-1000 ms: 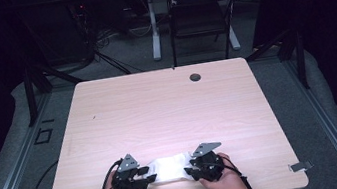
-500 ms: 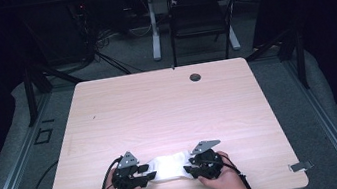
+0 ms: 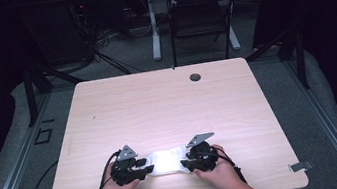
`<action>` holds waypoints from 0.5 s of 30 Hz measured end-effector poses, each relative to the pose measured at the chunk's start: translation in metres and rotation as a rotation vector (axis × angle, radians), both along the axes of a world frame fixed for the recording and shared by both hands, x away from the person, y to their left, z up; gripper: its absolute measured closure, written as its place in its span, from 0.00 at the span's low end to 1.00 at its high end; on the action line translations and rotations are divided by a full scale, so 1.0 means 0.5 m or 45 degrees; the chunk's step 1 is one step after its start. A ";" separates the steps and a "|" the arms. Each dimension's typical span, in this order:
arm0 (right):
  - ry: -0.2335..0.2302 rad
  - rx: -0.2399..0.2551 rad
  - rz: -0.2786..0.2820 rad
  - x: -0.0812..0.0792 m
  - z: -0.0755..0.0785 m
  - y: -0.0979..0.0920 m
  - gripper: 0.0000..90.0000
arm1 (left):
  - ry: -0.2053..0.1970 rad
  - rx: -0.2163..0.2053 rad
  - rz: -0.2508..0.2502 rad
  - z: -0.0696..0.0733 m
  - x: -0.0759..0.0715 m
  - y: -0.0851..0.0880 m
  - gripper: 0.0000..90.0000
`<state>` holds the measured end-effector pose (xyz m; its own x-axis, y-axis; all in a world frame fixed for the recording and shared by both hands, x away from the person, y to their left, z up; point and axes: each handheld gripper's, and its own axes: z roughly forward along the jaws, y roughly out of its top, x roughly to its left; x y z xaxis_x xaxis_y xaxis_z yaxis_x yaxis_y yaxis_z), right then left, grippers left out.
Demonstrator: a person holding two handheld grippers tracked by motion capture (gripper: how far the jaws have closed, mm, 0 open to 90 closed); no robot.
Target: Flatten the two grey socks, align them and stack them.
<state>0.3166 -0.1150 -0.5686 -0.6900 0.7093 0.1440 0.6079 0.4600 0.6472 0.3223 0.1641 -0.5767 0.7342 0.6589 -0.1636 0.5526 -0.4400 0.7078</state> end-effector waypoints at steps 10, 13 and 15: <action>0.018 0.050 -0.055 0.036 -0.005 0.003 0.71 | -0.013 -0.006 0.048 -0.002 0.034 0.001 0.63; 0.011 0.069 -0.064 0.040 -0.007 0.003 0.71 | -0.021 -0.007 0.055 -0.003 0.038 0.000 0.63; 0.011 0.073 -0.061 0.044 -0.007 0.000 0.71 | -0.024 -0.022 0.065 -0.004 0.041 0.000 0.63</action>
<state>0.3384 -0.1148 -0.5722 -0.6540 0.7320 0.1910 0.6341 0.3927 0.6662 0.3426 0.1639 -0.5789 0.7028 0.6928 -0.1616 0.5605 -0.3993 0.7255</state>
